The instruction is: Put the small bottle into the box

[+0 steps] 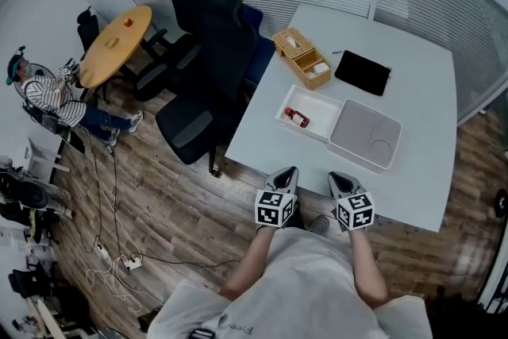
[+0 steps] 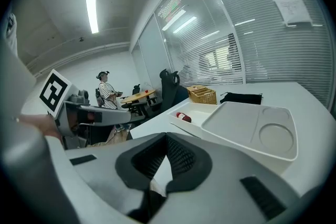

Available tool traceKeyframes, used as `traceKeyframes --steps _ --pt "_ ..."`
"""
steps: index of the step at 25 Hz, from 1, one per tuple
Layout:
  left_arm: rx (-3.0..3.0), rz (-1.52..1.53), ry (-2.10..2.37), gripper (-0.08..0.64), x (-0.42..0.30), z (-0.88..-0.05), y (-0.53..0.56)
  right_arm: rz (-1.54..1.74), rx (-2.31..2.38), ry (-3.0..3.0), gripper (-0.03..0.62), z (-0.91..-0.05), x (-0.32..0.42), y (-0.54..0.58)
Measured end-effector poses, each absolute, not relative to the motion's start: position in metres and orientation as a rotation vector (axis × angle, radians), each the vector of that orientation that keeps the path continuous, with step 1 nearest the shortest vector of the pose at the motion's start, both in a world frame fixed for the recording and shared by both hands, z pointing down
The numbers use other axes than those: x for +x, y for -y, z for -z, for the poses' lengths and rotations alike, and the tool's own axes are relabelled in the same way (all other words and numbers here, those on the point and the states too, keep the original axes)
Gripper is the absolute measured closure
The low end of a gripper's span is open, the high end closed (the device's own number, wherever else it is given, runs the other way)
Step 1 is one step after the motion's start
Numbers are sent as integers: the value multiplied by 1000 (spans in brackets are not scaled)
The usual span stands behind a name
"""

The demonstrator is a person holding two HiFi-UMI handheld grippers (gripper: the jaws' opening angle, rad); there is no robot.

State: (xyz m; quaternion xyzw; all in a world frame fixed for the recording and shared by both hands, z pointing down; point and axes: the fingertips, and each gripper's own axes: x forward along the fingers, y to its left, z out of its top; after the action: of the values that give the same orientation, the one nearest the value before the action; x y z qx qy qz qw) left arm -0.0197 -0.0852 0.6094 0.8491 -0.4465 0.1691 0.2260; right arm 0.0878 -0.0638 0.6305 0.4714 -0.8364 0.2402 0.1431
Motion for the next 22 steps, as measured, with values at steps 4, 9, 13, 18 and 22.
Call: traceKeyframes --steps 4,9,13,18,22 --pt "2330 -475 1239 531 -22 -611 85 -695 1357 2413 574 -631 88 61" --pt "2336 -476 1241 531 -20 -610 86 -695 1371 2409 574 -632 93 61" --pt "2342 -479 1232 531 -16 -612 84 -696 1382 2403 574 -633 97 59" --pt "2348 -487 1222 531 -15 -614 84 -705 1399 2387 574 -636 102 59" --pt "2348 -484 1221 531 -14 -613 84 -708 1412 2389 574 -634 104 58"
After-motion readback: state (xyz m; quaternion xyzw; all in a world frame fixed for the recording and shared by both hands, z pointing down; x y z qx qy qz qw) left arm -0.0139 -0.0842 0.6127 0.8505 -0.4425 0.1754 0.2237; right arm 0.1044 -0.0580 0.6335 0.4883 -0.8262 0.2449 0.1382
